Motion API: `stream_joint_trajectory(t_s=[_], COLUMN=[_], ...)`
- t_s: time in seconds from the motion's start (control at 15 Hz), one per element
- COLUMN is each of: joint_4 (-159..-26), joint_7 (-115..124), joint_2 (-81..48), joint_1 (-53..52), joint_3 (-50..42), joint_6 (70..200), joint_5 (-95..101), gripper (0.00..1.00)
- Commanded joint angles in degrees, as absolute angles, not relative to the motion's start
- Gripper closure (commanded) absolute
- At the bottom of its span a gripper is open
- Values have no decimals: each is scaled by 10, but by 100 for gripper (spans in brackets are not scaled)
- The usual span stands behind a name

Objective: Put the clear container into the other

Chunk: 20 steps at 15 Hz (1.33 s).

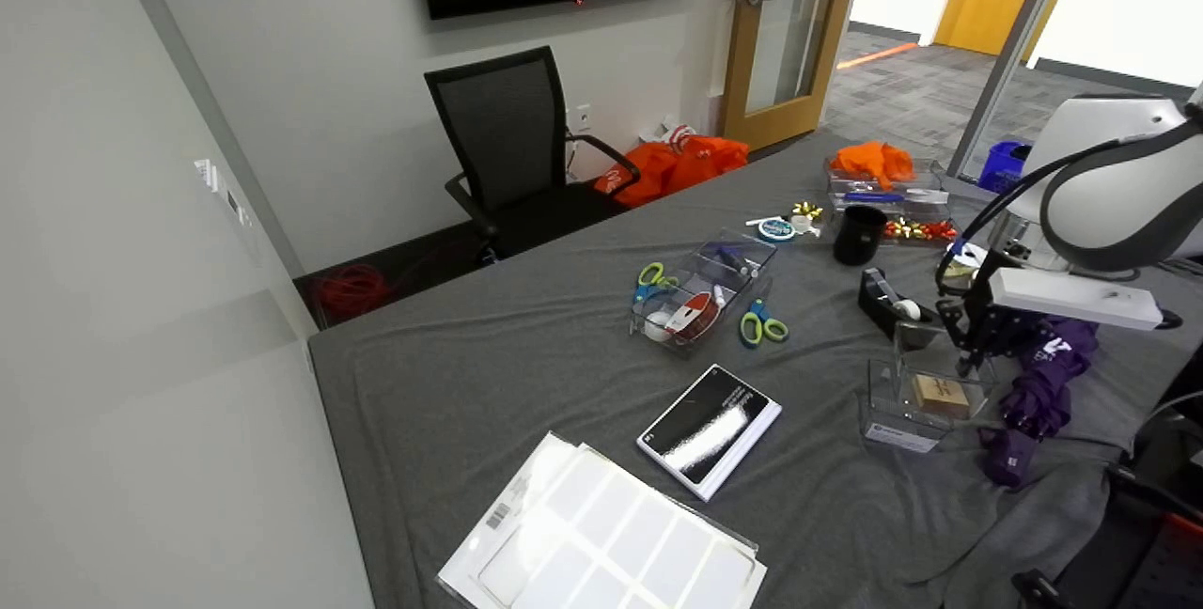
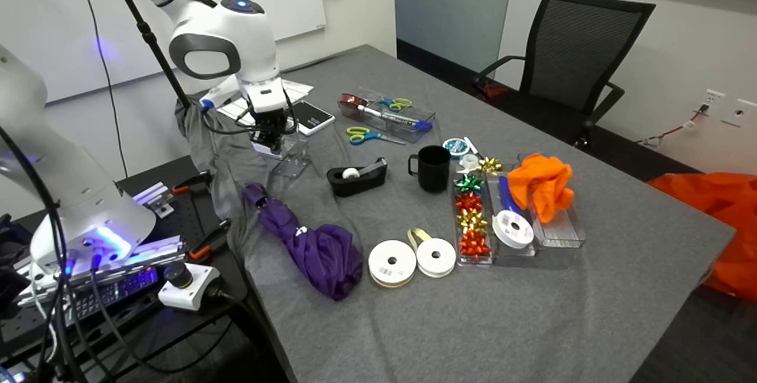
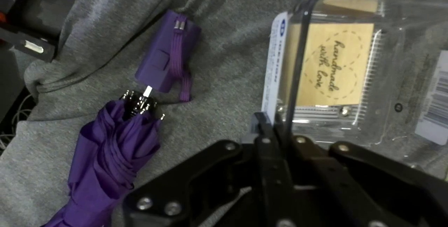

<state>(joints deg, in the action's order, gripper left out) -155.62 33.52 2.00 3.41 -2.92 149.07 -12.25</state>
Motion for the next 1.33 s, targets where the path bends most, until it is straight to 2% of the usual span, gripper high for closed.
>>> stream_joint_trajectory(t_s=[0.0, 0.93, 1.27], joint_4=[-1547, -1512, -1505], joint_7=[346, 308, 228], joint_2=[-2, -53, -56], joint_1=[37, 34, 37], joint_3=[-30, -36, -27], joint_6=[1510, 1532, 1523], joint_5=[-105, -105, -191], gripper=[99, 99, 99])
